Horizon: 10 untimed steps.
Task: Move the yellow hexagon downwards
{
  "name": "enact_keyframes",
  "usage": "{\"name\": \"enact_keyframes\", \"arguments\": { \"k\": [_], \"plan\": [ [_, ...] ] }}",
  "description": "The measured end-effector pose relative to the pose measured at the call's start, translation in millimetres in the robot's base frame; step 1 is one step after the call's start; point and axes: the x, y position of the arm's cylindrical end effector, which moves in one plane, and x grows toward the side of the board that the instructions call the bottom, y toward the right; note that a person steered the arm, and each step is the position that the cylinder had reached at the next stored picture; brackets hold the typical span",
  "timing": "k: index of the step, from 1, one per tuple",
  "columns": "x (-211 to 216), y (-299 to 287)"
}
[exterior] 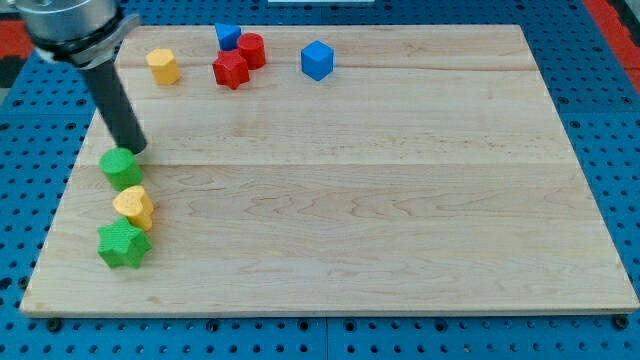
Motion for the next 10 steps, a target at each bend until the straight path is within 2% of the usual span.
{"name": "enact_keyframes", "arguments": {
  "k": [2,3,5,6,8,9,10],
  "plan": [
    [35,-26],
    [36,-26],
    [-59,2],
    [-78,55],
    [-176,59],
    [-201,-5],
    [-136,-28]
  ]
}}
